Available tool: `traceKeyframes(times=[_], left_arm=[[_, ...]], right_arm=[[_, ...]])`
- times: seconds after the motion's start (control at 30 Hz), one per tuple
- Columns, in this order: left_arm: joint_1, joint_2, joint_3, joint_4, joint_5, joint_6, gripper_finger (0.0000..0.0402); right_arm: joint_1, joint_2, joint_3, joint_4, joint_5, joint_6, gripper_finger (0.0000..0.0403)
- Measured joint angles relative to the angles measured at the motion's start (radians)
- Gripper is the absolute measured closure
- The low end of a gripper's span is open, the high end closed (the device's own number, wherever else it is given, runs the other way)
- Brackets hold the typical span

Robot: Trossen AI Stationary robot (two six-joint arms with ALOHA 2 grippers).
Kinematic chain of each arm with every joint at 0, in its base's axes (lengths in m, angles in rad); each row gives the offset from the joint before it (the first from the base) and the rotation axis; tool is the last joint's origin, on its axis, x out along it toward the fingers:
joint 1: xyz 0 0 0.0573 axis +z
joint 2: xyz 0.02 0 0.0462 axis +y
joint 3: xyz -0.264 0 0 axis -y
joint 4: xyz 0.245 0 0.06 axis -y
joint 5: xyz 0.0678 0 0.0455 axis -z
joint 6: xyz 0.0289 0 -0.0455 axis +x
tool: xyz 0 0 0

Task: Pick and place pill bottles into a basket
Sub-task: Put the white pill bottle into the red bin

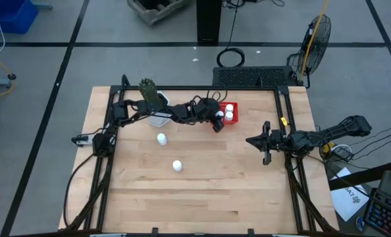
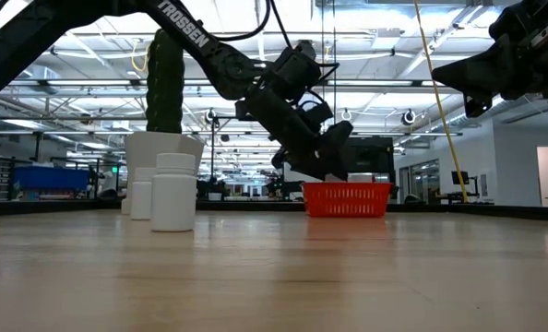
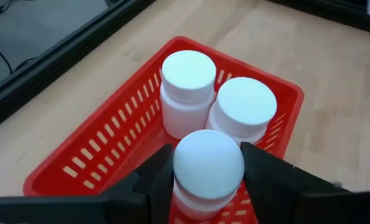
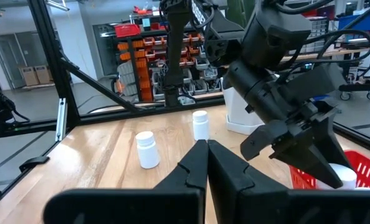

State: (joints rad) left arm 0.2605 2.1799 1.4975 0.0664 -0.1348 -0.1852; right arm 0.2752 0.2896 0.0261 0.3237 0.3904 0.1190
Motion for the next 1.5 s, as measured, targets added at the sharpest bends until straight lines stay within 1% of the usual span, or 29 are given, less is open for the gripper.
traceKeyframes(times=[0.1,0.17,0.4,0.53,0.73,0.93,1.07,1.2,1.33,1.43,1.5], left_arm=[[-0.003,0.000,0.000,0.001,0.003,-0.002,0.0201],[-0.003,0.001,-0.001,-0.008,0.015,-0.007,0.0195],[-0.003,0.013,-0.001,-0.004,0.027,-0.027,0.0219],[-0.003,0.013,-0.001,-0.002,0.024,-0.027,0.0221],[-0.005,0.013,-0.001,-0.014,0.030,-0.029,0.0190],[-0.006,-0.025,-0.002,-0.052,0.020,-0.007,0.0157],[-0.006,-0.054,-0.002,-0.057,0.034,-0.007,0.0140],[-0.014,-0.102,-0.002,-0.130,0.043,0.002,0.0129],[-0.029,-0.182,-0.002,-0.300,0.097,0.027,0.0124],[-0.061,-0.238,-0.003,-0.471,0.141,0.089,0.0128],[-0.090,-0.268,-0.025,-0.523,0.155,0.133,0.0134]], right_arm=[[0.000,0.000,0.000,0.000,0.000,0.000,0.0399],[0.000,0.000,0.000,0.000,0.000,0.000,0.0399],[0.000,0.000,0.000,0.000,0.000,0.000,0.0399],[0.000,0.000,0.000,0.000,0.000,0.000,0.0399],[0.000,0.000,0.000,0.000,0.000,0.000,0.0399],[0.000,0.000,0.000,0.000,0.000,0.000,0.0399],[0.000,0.000,0.000,0.000,0.000,0.000,0.0399],[0.000,0.001,0.000,0.000,0.001,0.000,0.0399],[0.000,0.001,0.000,0.000,0.001,0.000,0.0399],[0.000,0.001,0.000,0.000,0.001,0.000,0.0399],[0.000,0.001,0.000,0.000,0.001,0.000,0.0399]])
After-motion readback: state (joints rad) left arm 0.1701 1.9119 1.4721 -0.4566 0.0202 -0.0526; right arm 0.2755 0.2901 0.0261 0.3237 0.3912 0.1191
